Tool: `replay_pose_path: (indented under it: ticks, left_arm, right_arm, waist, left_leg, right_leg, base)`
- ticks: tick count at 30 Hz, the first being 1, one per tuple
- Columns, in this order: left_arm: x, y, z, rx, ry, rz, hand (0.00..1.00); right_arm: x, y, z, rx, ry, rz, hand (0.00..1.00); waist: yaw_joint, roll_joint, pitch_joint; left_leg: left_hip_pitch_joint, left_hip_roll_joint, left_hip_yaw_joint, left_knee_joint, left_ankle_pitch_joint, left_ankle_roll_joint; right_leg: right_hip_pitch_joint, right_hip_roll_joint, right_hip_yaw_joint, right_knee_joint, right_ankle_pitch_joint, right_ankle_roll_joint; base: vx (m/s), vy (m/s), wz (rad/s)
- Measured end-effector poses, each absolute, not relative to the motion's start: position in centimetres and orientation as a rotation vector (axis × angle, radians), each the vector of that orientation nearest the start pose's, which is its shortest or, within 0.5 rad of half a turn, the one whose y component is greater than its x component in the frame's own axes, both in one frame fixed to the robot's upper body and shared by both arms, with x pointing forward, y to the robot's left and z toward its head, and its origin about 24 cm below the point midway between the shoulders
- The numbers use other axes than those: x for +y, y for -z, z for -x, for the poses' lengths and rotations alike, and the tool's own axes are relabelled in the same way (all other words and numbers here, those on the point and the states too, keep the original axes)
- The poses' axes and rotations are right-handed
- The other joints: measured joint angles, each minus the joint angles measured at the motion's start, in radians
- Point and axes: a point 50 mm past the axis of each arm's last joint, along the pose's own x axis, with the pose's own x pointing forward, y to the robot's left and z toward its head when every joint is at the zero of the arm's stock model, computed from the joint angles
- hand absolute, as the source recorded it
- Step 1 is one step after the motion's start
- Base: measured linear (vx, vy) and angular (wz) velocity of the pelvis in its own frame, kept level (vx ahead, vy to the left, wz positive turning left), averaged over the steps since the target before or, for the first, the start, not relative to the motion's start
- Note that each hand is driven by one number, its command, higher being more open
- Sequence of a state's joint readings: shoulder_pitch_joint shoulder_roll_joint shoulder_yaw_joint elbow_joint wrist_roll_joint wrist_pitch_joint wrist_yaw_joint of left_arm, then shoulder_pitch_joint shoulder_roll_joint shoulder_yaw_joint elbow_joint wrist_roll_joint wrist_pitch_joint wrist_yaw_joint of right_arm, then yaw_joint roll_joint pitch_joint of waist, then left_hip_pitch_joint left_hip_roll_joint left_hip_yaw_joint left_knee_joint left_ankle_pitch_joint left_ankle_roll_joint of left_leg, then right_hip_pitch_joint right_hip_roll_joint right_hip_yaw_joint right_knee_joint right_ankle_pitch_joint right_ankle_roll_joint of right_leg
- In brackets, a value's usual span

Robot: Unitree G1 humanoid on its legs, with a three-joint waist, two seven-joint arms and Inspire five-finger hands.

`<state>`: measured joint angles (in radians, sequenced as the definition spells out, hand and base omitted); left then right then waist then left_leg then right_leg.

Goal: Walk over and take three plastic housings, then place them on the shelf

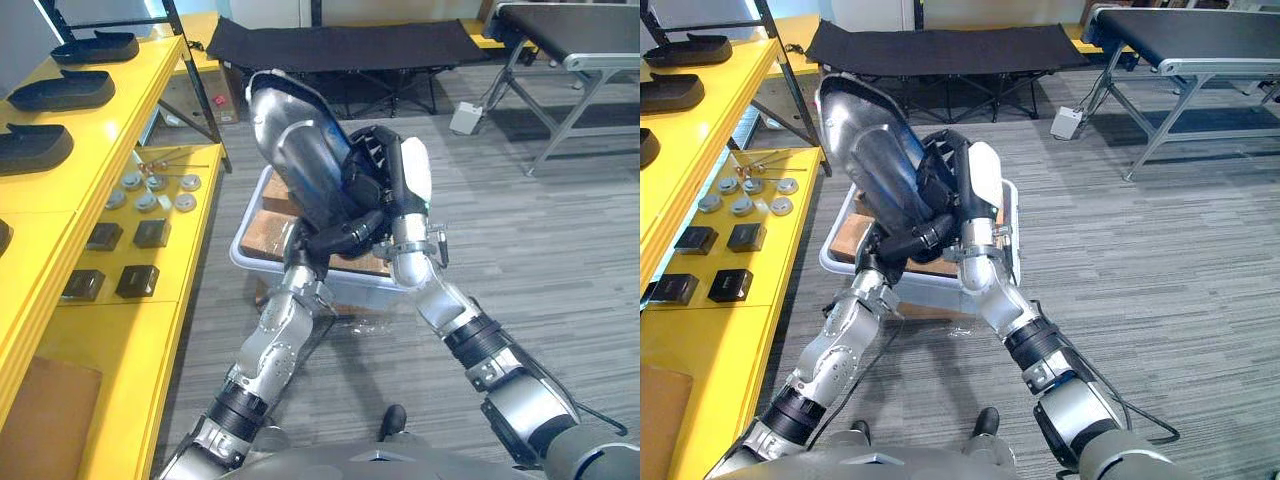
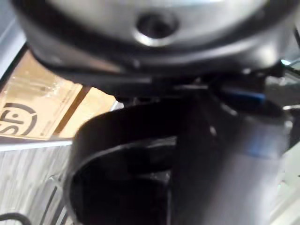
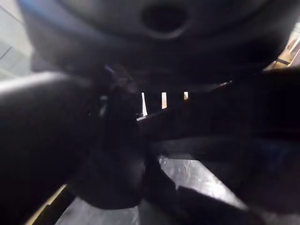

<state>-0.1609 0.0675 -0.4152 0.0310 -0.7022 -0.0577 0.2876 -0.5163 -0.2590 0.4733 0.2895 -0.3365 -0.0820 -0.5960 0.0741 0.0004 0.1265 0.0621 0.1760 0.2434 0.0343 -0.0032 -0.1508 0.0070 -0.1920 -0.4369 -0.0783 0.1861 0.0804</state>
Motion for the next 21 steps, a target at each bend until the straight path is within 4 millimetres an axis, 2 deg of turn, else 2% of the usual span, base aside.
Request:
replay_pose_path:
  ticks: [3,21]
  left_arm:
    - [6.62,-6.25,-26.56,0.082,0.171,0.589,1.0]
    - [7.28,-5.73,-26.36,0.098,0.197,0.674,1.0]
  right_arm:
    - [-8.81,-11.71,-32.01,-0.524,0.082,0.615,0.0]
    - [-8.71,-10.94,-31.38,-0.513,0.111,0.552,0.0]
  waist:
    - [0.01,-0.004,-0.006]
    - [0.005,-0.026,-0.042]
  left_leg:
    - [-0.001,0.002,0.0,0.0,0.0,-0.001]
    - [0.002,0.002,-0.001,-0.001,-0.001,-0.001]
  right_leg:
    - [0.0,0.002,-0.003,0.0,0.0,0.0]
    - [0.002,0.002,-0.011,0.0,0.0,-0.001]
  base:
    - [0.0,0.0,0.0]
    - [0.0,0.0,0.0]
